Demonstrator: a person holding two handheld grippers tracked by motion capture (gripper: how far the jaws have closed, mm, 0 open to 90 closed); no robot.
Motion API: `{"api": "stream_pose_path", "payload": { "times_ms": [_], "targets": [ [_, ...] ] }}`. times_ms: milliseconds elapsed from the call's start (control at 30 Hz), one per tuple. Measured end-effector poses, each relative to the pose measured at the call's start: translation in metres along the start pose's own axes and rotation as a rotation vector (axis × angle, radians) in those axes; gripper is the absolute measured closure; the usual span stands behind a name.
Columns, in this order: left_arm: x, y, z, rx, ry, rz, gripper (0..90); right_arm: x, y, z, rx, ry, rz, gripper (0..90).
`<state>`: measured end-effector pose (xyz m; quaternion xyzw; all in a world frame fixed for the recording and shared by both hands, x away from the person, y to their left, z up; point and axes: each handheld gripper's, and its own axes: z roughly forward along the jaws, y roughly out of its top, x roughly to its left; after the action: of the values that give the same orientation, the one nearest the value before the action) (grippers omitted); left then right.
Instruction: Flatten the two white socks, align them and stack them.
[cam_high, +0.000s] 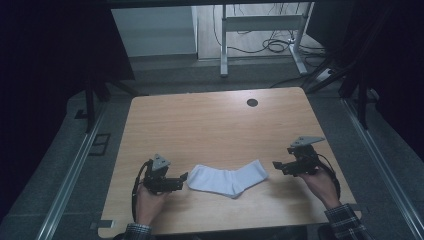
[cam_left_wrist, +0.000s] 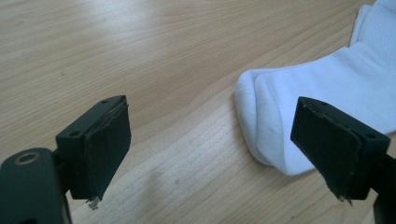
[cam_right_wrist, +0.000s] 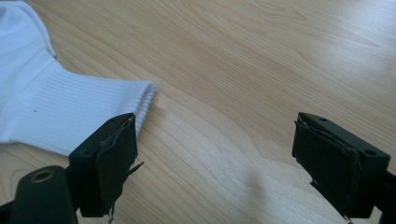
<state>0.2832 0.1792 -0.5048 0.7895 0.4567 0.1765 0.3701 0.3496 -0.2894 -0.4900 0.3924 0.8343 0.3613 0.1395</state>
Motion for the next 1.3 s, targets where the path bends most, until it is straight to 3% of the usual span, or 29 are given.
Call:
{"api": "stream_pose_path", "payload": {
  "times_ms": [567,900,1300],
  "targets": [
    [0.010,-0.019,-0.002,0.031,0.036,0.021,10.8,-0.024,-0.022,-0.004,0.010,-0.047,0.038,14.2],
    [0.020,-0.029,0.001,0.038,0.035,0.001,10.7,-0.035,-0.034,0.002,0.039,-0.069,0.047,13.6],
    [0.018,-0.033,0.012,0.081,0.042,0.029,7.7,-0.042,-0.044,0.013,0.080,-0.076,0.042,11.8]
  ]
}}
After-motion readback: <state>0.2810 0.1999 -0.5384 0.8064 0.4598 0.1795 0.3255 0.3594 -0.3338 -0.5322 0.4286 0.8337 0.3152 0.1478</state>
